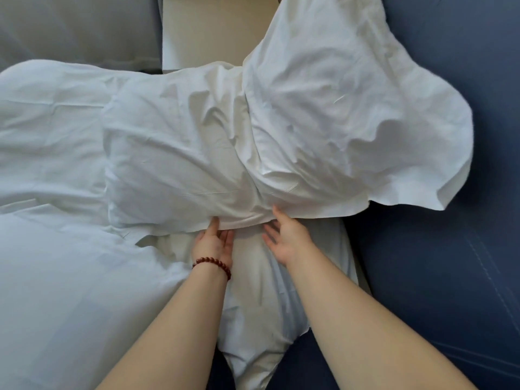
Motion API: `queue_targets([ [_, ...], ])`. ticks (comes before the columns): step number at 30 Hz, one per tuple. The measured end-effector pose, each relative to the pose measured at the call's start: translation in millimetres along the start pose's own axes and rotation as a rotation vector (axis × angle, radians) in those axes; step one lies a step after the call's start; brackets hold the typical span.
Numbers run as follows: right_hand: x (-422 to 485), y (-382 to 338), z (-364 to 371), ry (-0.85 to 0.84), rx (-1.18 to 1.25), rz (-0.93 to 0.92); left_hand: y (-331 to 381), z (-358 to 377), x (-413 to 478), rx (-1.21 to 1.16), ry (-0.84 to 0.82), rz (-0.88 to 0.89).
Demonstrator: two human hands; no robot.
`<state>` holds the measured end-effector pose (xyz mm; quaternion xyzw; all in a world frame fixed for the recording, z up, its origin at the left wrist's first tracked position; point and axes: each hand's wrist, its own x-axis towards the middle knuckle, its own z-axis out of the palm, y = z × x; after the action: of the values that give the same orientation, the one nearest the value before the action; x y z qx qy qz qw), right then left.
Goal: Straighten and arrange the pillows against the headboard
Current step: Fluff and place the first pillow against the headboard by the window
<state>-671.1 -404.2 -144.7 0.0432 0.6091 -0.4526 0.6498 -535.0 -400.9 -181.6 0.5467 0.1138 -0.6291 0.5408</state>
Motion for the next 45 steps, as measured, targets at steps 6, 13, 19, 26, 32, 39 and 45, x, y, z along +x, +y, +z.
queue_targets([
  [6,-2.8,20.6,-21.1,0.317,0.068,-0.210,3.7,-12.7,-19.7,0.126,0.061,-0.050],
  [13,-0.4,64.7,29.1,-0.041,0.150,0.169,78.3,-39.6,9.4,-0.129,0.016,0.005],
  [19,-8.0,92.9,102.1,-0.054,0.130,0.228,98.5,-59.9,18.9,-0.187,0.127,-0.019],
  [26,-13.4,101.5,117.0,-0.057,0.238,0.234,133.4,-77.0,25.7,-0.253,0.023,0.018],
  [32,-13.1,113.2,131.0,0.054,0.292,0.148,146.8,-101.0,19.3,-0.111,-0.015,0.144],
  [39,-27.1,119.4,110.8,0.081,0.309,0.073,163.5,-103.4,24.2,-0.148,-0.125,0.029],
  [45,-42.6,124.2,113.6,0.100,-0.036,0.026,169.2,-98.5,19.2,-0.011,0.039,0.188],
])
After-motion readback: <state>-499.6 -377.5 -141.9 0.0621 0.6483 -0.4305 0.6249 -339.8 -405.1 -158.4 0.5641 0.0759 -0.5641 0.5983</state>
